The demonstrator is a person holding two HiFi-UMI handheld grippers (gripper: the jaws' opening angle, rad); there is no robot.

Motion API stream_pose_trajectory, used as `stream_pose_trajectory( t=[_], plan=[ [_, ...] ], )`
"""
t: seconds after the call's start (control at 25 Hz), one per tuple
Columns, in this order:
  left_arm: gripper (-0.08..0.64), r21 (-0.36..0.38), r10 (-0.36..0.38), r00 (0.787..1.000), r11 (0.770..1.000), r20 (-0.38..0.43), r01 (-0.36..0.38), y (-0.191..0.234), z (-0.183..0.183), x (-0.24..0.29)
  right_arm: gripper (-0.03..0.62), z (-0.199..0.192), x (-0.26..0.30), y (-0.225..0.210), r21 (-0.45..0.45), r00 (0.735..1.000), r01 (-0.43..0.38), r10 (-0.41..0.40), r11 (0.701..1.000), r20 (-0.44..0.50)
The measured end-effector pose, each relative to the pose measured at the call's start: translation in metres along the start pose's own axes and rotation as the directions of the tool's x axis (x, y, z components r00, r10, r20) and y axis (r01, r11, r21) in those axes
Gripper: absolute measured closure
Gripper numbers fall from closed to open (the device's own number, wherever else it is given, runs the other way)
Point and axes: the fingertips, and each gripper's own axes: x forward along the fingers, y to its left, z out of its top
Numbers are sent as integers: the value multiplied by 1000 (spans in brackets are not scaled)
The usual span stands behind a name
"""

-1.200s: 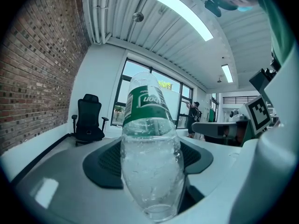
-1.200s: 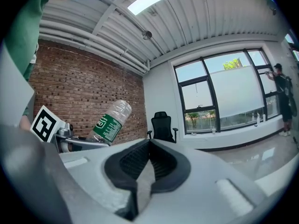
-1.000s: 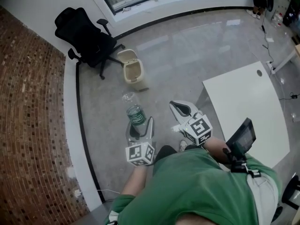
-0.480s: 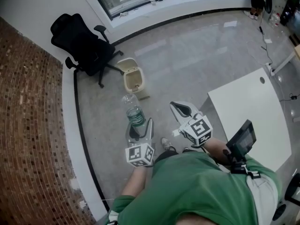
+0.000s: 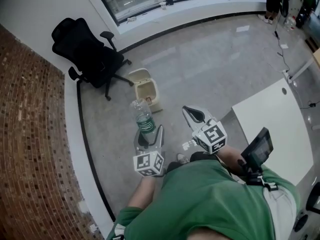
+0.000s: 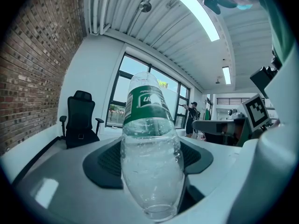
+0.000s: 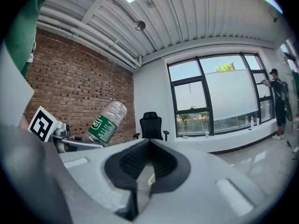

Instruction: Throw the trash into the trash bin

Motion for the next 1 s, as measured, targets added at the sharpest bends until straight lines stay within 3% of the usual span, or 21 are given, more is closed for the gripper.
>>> stream_pose_trajectory(
  t=[0.56,1.0],
  plan=[
    [219,-38,28,1000,999,-11,-28,54,1,32,589,-2,57,-9,-9,999,11,-11,1000,-30],
    [219,-35,116,992,992,-54,-118,94,3,100,589,3,149,-53,23,996,-77,78,997,-31]
  ],
)
